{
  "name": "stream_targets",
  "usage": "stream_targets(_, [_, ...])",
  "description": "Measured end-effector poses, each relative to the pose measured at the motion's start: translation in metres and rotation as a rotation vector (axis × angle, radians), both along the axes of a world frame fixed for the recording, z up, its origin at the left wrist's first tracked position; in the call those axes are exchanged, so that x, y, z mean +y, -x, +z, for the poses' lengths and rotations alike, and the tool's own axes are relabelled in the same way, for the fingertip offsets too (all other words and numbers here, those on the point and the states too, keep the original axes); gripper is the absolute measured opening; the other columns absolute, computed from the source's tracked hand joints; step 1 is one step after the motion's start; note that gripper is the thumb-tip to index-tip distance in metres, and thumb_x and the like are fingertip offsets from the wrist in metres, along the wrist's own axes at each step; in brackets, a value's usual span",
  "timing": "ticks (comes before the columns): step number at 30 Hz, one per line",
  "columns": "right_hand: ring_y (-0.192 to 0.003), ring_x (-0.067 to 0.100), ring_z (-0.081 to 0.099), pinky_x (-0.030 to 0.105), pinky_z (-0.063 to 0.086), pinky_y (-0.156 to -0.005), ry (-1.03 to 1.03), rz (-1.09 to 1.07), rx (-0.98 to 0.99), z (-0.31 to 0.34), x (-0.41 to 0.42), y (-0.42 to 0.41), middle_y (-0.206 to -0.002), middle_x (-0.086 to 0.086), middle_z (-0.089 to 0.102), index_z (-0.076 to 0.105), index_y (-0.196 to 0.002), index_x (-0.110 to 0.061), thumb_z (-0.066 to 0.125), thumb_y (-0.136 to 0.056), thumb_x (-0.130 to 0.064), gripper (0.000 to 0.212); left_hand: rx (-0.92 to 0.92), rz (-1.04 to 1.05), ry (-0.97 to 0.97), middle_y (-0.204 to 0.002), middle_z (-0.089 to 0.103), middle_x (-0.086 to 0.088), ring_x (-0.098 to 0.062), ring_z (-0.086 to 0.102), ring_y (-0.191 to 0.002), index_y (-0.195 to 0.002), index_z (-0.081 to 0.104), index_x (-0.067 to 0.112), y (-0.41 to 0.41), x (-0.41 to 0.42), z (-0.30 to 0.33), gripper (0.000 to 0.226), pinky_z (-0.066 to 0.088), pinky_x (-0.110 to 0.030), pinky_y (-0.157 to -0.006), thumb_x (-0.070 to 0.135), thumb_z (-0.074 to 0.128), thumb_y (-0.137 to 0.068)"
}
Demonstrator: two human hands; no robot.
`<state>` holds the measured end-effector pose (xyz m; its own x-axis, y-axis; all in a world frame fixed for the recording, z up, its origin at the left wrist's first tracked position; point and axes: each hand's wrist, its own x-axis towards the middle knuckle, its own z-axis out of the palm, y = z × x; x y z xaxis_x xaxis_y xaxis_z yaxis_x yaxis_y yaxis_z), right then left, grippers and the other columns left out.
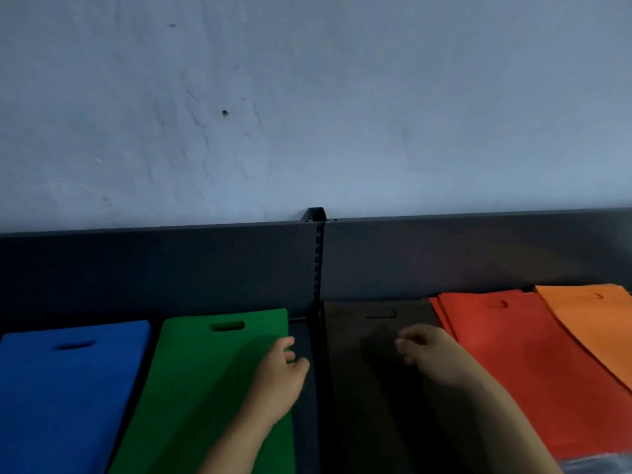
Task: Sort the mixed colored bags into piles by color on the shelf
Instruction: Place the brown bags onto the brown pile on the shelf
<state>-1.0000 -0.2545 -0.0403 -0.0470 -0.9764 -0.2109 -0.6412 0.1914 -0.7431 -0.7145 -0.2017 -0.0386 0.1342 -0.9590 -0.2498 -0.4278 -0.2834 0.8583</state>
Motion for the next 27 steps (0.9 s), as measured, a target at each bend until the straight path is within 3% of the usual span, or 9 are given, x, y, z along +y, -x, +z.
stream_targets(4, [-0.084,0.001,0.067,0.016,0.047,-0.074,-0.056,0.153,0.054,-0.023,-0.003,0.031,-0.101,-0.008,0.075,0.073,-0.119,-0.025,0.072,-0.097,-0.035,0.024,0.127,0.119,-0.169,-0.139,0.058,-0.006,-0.020,0.059,-0.119,-0.159,0.029,0.015,0.046,-0.011,-0.006,0.073,0.049,-0.035,-0.101,0.031,0.063,-0.096])
stream_targets(7, [-0.093,0.008,0.073,0.024,0.056,-0.086,-0.145,0.181,-0.090,-0.036,-0.002,0.044,-0.104,-0.006,0.078,0.076,-0.115,-0.027,0.074,-0.095,-0.036,0.022,0.216,0.286,-0.261,-0.147,0.055,-0.013,-0.031,0.059,-0.126,-0.155,0.038,0.012,0.063,-0.020,-0.011,0.080,0.048,-0.045,-0.108,0.035,0.074,-0.087])
stream_targets(10, [-0.104,0.021,0.074,0.035,0.061,-0.092,-0.211,0.142,-0.287,-0.039,-0.005,0.052,-0.107,0.000,0.078,0.076,-0.111,-0.026,0.072,-0.097,-0.029,0.015,0.274,0.233,-0.339,-0.102,0.079,-0.009,-0.029,0.076,-0.095,-0.119,0.073,0.012,0.072,-0.022,-0.011,0.037,0.059,-0.047,-0.094,0.028,0.078,-0.086])
stream_targets(13, [-0.089,0.014,0.071,0.034,0.060,-0.085,-0.184,0.145,-0.334,-0.043,-0.003,0.056,-0.100,-0.001,0.076,0.075,-0.108,-0.022,0.073,-0.098,-0.024,0.011,0.149,0.179,-0.261,-0.098,0.079,0.003,-0.020,0.075,-0.092,-0.110,0.073,0.026,0.089,-0.016,-0.014,0.019,0.059,-0.039,-0.089,0.022,0.073,-0.091])
stream_targets(15, [-0.081,0.013,0.070,0.032,0.059,-0.078,-0.121,0.135,-0.334,-0.047,-0.003,0.061,-0.094,-0.003,0.076,0.073,-0.105,-0.023,0.076,-0.095,-0.024,0.010,0.069,0.197,-0.171,-0.104,0.075,0.008,-0.014,0.070,-0.096,-0.110,0.069,0.031,0.099,-0.012,-0.013,0.019,0.055,-0.034,-0.086,0.021,0.068,-0.094])
stream_targets(18, [-0.093,0.021,0.072,0.025,0.054,-0.082,0.171,-0.014,-0.280,-0.053,-0.012,0.071,-0.099,-0.004,0.073,0.069,-0.106,-0.023,0.083,-0.089,-0.022,0.023,0.136,0.229,-0.044,-0.110,0.075,0.007,-0.014,0.070,-0.102,-0.115,0.067,0.030,0.097,-0.004,-0.010,0.024,0.055,-0.039,-0.093,0.017,0.068,-0.095])
stream_targets(21, [-0.117,0.016,0.059,0.030,0.048,-0.103,0.403,-0.173,-0.218,-0.043,-0.020,0.082,-0.124,-0.002,0.061,0.058,-0.136,-0.018,0.092,-0.079,-0.034,0.068,0.314,0.237,0.076,-0.120,0.075,0.000,-0.020,0.071,-0.110,-0.128,0.063,0.023,0.080,0.005,0.004,0.037,0.054,-0.045,-0.099,0.008,0.069,-0.095])
stream_targets(24, [-0.126,0.015,0.064,0.032,0.051,-0.105,0.153,-0.054,-0.579,-0.021,-0.022,0.084,-0.140,-0.001,0.063,0.048,-0.152,-0.019,0.095,-0.065,-0.055,0.106,0.536,0.163,0.199,-0.124,0.074,-0.004,-0.021,0.070,-0.114,-0.132,0.061,0.019,0.071,0.017,0.031,0.046,0.050,-0.040,-0.097,-0.001,0.062,-0.091])
stream_targets(27, [-0.115,0.027,0.076,0.036,0.062,-0.092,-0.141,0.136,-0.969,0.000,-0.016,0.070,-0.126,0.013,0.077,0.069,-0.132,-0.007,0.093,-0.076,-0.042,0.070,0.497,0.090,0.279,-0.132,0.070,0.002,-0.015,0.064,-0.123,-0.139,0.056,0.025,0.070,0.021,0.047,0.054,0.044,-0.038,-0.104,0.004,0.066,-0.090])
